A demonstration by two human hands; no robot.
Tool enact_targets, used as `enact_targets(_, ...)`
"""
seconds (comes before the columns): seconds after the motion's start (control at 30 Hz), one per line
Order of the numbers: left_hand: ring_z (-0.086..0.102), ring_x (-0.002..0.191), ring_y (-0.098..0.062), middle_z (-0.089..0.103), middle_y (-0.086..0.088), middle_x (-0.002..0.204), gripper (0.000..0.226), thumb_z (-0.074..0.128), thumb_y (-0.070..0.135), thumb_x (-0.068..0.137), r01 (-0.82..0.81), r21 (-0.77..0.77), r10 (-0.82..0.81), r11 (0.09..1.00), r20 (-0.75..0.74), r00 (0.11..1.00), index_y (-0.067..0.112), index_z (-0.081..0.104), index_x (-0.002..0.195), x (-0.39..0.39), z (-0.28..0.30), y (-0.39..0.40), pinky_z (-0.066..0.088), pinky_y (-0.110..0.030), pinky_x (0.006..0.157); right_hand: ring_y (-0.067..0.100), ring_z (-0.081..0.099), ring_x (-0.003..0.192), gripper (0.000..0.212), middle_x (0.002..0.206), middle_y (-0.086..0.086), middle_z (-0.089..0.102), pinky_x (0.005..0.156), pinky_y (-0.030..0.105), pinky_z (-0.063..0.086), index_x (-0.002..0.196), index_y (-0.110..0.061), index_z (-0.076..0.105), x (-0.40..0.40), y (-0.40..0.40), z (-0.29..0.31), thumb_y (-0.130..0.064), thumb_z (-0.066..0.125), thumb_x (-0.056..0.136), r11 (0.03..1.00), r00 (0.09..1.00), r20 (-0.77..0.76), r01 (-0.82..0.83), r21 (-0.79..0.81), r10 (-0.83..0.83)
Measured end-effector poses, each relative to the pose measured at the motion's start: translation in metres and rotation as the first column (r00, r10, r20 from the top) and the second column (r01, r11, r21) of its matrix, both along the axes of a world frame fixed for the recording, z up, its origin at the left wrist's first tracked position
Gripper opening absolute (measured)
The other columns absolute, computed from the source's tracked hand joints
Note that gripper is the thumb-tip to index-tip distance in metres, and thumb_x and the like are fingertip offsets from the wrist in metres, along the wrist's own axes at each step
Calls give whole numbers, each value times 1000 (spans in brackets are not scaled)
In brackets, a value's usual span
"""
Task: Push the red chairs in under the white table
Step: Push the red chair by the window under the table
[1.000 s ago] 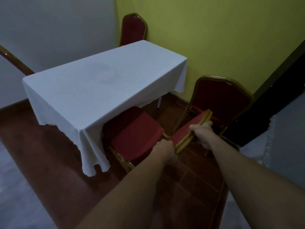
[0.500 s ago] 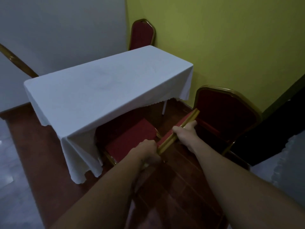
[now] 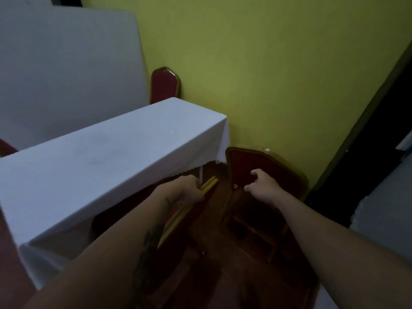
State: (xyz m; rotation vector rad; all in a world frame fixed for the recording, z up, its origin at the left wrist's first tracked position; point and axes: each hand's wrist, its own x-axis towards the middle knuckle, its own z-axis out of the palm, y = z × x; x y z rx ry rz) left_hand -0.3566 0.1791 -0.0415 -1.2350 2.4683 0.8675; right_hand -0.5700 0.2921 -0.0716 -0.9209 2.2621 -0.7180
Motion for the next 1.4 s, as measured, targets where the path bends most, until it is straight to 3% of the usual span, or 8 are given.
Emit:
enact_targets(0.23, 62, 110, -31, 64, -9, 126, 41, 54, 19, 85, 195, -143, -210, 970, -101, 973, 15, 63, 125, -134, -1, -33, 54, -44, 90, 39, 47, 131, 77, 153, 12, 35, 102, 51, 49, 155, -22, 32, -116, 26, 10, -20, 55, 81, 981, 966, -208, 176, 80, -157)
enact_targets(0.37, 55, 124, -35, 52, -11, 143, 68, 60, 20, 79, 232, -246, -281, 941, -186, 941, 23, 45, 146, -205, -23, -69, 51, -45, 97, 37, 40, 137, 71, 157, 13, 29, 101, 48, 47, 157, -20, 28, -171, 18, -3, -16, 55, 92, 965, 972, -200, 168, 201, -127)
enact_targets(0.5, 35, 137, -40, 32, -13, 151, 92, 65, 24, 74, 351, -349, -375, 869, 1, 927, 24, 22, 155, -260, -49, -106, 39, -55, 107, 33, 54, 119, 71, 149, 10, 39, 87, 47, 48, 154, -25, 31, -204, -1, -23, -22, 60, 90, 955, 986, -138, 130, 266, -95)
enact_targets(0.67, 52, 123, -31, 58, -3, 131, 64, 64, 27, 71, 497, -365, -497, 787, 100, 862, 26, 50, 134, -315, -77, -146, 38, -54, 106, 28, 58, 107, 61, 137, 7, 50, 81, 38, 43, 144, -31, 43, -224, -29, -43, -23, 61, 86, 957, 993, -56, 118, 266, -107)
enact_targets(0.83, 67, 94, -25, 70, 0, 102, 36, 59, 22, 74, 514, -300, -504, 804, 115, 856, 24, 64, 109, -338, -81, -162, 53, -38, 82, 21, 63, 97, 36, 111, 1, 58, 66, 29, 49, 116, -30, 58, -233, -42, -60, -12, 59, 84, 957, 998, -42, 58, 283, -48)
enact_targets(0.97, 68, 88, -25, 70, -2, 95, 23, 60, 24, 76, 476, -388, -466, 789, 127, 876, 20, 65, 99, -336, -83, -154, 53, -36, 77, 20, 60, 99, 45, 106, -6, 59, 76, 30, 50, 127, -33, 62, -244, -47, -60, -11, 57, 88, 938, 996, -41, -62, 341, 81)
enact_targets(1.23, 69, 89, -25, 72, -3, 95, 12, 60, 26, 79, 408, -427, -376, 807, 160, 913, 20, 64, 89, -320, -83, -121, 51, -35, 78, 21, 65, 98, 35, 107, -1, 67, 84, 37, 56, 97, -42, 62, -254, -37, -57, -11, 54, 82, 906, 973, 49, -230, 354, 228)
enact_targets(1.4, 68, 88, -25, 70, -3, 92, 14, 60, 22, 77, 342, -430, -300, 836, 164, 940, 19, 65, 90, -307, -77, -94, 47, -33, 73, 22, 64, 98, 47, 112, -1, 66, 80, 36, 54, 119, -40, 65, -259, -29, -55, -14, 52, 83, 858, 934, 35, -340, 385, 354)
